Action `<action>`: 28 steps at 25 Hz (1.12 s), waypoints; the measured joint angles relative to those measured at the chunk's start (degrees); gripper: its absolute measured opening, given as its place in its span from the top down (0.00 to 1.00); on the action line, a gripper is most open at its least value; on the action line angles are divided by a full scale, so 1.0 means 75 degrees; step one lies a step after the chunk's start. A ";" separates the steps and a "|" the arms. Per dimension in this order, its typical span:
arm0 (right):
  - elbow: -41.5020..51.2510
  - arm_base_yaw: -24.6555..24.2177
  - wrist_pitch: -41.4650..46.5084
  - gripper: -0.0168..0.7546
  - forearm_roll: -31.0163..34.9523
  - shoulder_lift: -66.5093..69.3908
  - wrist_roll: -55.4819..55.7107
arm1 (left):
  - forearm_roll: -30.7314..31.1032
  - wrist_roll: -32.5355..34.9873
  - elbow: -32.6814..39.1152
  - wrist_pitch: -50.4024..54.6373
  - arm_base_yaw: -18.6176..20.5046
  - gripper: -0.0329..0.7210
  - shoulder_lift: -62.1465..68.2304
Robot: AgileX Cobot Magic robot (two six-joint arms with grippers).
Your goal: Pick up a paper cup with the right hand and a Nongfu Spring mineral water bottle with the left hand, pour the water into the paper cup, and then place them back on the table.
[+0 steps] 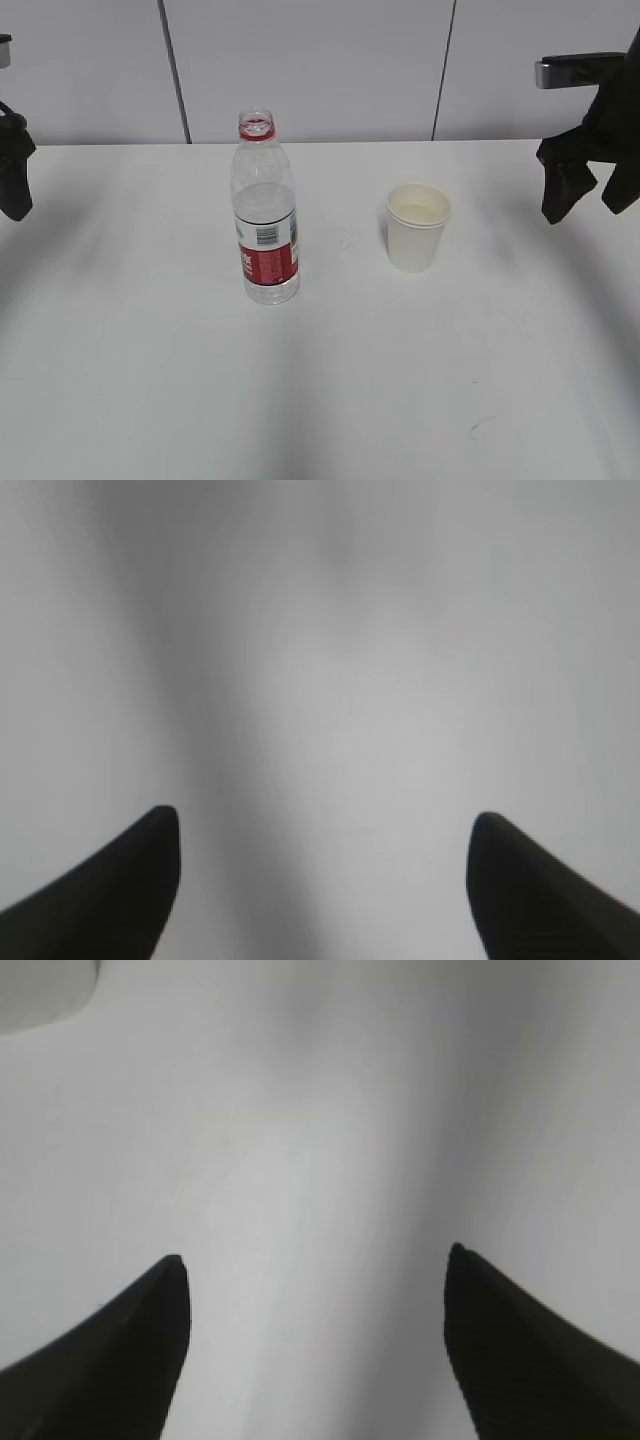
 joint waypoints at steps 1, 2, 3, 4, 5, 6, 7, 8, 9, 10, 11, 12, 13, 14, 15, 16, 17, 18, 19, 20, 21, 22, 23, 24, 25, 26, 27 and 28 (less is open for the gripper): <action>0.0082 0.0000 0.0013 0.21 0.0049 -0.0088 0.0000 | -0.0022 0.0000 0.0066 0.0000 0.0000 0.24 -0.0097; 0.0160 0.0000 0.0013 0.21 0.0053 -0.0200 0.0000 | -0.0050 0.0000 0.0170 0.0000 0.0000 0.24 -0.0233; 0.0275 0.0000 0.0013 0.21 0.0063 -0.0331 0.0000 | -0.0057 0.0000 0.0309 0.0001 0.0000 0.24 -0.0384; 0.0399 0.0000 0.0013 0.21 0.0063 -0.0452 0.0000 | -0.0064 0.0000 0.0485 -0.0006 0.0000 0.24 -0.0554; 0.0547 0.0000 0.0013 0.21 0.0063 -0.0616 0.0000 | -0.0072 0.0000 0.0653 -0.0016 0.0000 0.24 -0.0708; 0.0693 0.0000 0.0013 0.21 0.0063 -0.0763 0.0000 | -0.0072 0.0000 0.0872 -0.0024 0.0000 0.24 -0.0892; 0.0898 0.0000 -0.0024 0.21 0.0063 -0.0979 0.0000 | -0.0090 0.0000 0.1101 -0.0024 0.0000 0.24 -0.1074; 0.1122 0.0000 -0.0103 0.21 0.0070 -0.1144 0.0000 | -0.0126 0.0000 0.1302 -0.0043 0.0000 0.24 -0.1231; 0.1321 0.0000 -0.0189 0.21 0.0081 -0.1322 0.0000 | -0.0184 0.0000 0.1553 -0.0075 0.0000 0.24 -0.1424; 0.1571 0.0000 -0.0304 0.21 0.0081 -0.1584 0.0000 | -0.0280 0.0000 0.1811 -0.0133 0.0000 0.24 -0.1608; 0.1823 0.0000 -0.0395 0.21 0.0096 -0.1767 -0.0005 | -0.0348 0.0000 0.2075 -0.0221 0.0000 0.24 -0.1789; 0.2079 0.0000 -0.0449 0.21 0.0124 -0.1985 -0.0005 | -0.0426 0.0000 0.2298 -0.0285 0.0000 0.24 -0.1934; 0.2342 0.0000 -0.0523 0.21 0.0143 -0.2201 -0.0005 | -0.0516 0.0000 0.2562 -0.0332 0.0000 0.24 -0.2107; 0.2564 0.0000 -0.0581 0.21 0.0173 -0.2408 -0.0005 | -0.0565 0.0000 0.2830 -0.0368 0.0000 0.24 -0.2287; 0.2831 0.0000 -0.0657 0.21 0.0207 -0.2580 -0.0017 | -0.0589 0.0000 0.3099 -0.0410 0.0000 0.24 -0.2469; 0.3100 0.0000 -0.0737 0.21 0.0224 -0.2788 -0.0017 | -0.0596 0.0000 0.3326 -0.0486 0.0000 0.24 -0.2634; 0.3319 0.0000 -0.0846 0.21 0.0243 -0.2992 -0.0017 | -0.0603 0.0000 0.3602 -0.0566 0.0000 0.24 -0.2840; 0.3568 0.0000 -0.0953 0.21 0.0243 -0.3154 -0.0017 | -0.0606 0.0000 0.3872 -0.0647 0.0000 0.24 -0.3049; 0.3795 0.0000 -0.1021 0.21 0.0243 -0.3334 -0.0017 | -0.0605 0.0000 0.4094 -0.0733 0.0000 0.24 -0.3229; 0.4001 0.0000 -0.1075 0.21 0.0243 -0.3498 -0.0017 | -0.0612 0.0000 0.4357 -0.0809 0.0000 0.24 -0.3446; 0.4158 0.0000 -0.1109 0.21 0.0243 -0.3644 -0.0017 | -0.0615 0.0000 0.4613 -0.0892 0.0000 0.24 -0.3665; 0.4333 0.0000 -0.1128 0.21 0.0253 -0.3757 -0.0017 | -0.0614 0.0000 0.4856 -0.0991 0.0000 0.24 -0.3880; 0.4499 0.0000 -0.1144 0.21 0.0253 -0.3881 -0.0017 | -0.0614 0.0000 0.5045 -0.1068 0.0000 0.24 -0.4050; 0.4632 0.0000 -0.1147 0.21 0.0253 -0.3981 -0.0017 | -0.0614 0.0000 0.5254 -0.1126 0.0000 0.24 -0.4249; 0.4786 0.0000 -0.1162 0.21 0.0253 -0.4094 -0.0021 | -0.0626 0.0000 0.5447 -0.1161 0.0000 0.24 -0.4433; 0.4907 0.0000 -0.1166 0.21 0.0253 -0.4197 -0.0033 | -0.0643 0.0000 0.5594 -0.1172 0.0000 0.24 -0.4577; 0.5068 0.0000 -0.1180 0.21 0.0260 -0.4295 -0.0033 | -0.0657 0.0000 0.5753 -0.1189 0.0000 0.24 -0.4743; 0.5181 0.0000 -0.1180 0.21 0.0289 -0.4380 -0.0033 | -0.0686 0.0000 0.5901 -0.1196 0.0000 0.24 -0.4899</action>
